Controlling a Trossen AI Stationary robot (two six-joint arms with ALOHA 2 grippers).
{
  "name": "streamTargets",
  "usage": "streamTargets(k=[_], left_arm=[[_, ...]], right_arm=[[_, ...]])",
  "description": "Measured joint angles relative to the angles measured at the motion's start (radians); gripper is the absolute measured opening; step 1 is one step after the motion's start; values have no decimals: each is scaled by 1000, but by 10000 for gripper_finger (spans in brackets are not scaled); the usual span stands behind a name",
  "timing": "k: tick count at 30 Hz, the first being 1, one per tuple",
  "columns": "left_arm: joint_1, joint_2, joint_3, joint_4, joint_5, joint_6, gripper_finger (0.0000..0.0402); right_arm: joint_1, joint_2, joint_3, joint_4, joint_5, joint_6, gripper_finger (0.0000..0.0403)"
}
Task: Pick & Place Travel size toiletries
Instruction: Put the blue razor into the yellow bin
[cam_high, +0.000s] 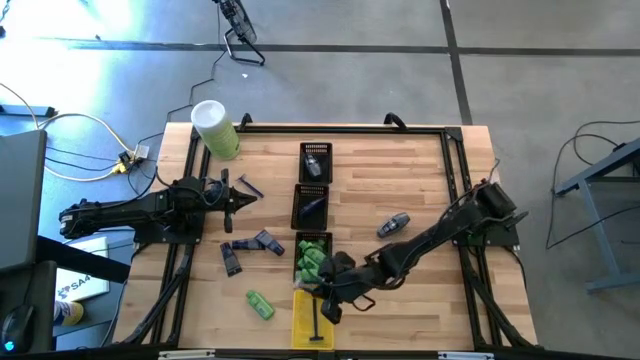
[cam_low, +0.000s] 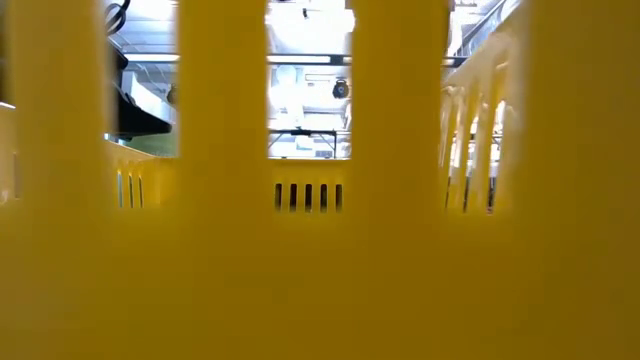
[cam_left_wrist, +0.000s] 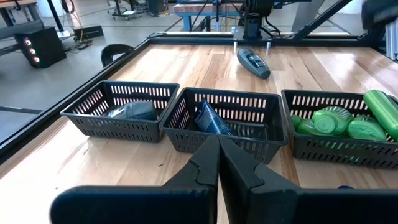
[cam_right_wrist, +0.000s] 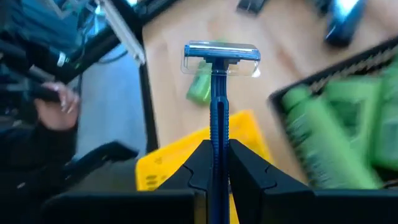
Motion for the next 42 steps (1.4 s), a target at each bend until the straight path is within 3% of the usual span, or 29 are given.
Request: streamTargets(k=[9,16,33,42], left_arm=[[0,0,0,2,0,1,6],[0,0,0,2,0,3,6],[0,0,0,3,0,3,6],[0,0,0,2,0,3,6]], right_arm=[[0,64,22,-57,-223,197,29],[2,64,22,-53,-241,291,29],[5,65,22,-82,-227,320,29],[7,159,20,-10,-280,331,29]])
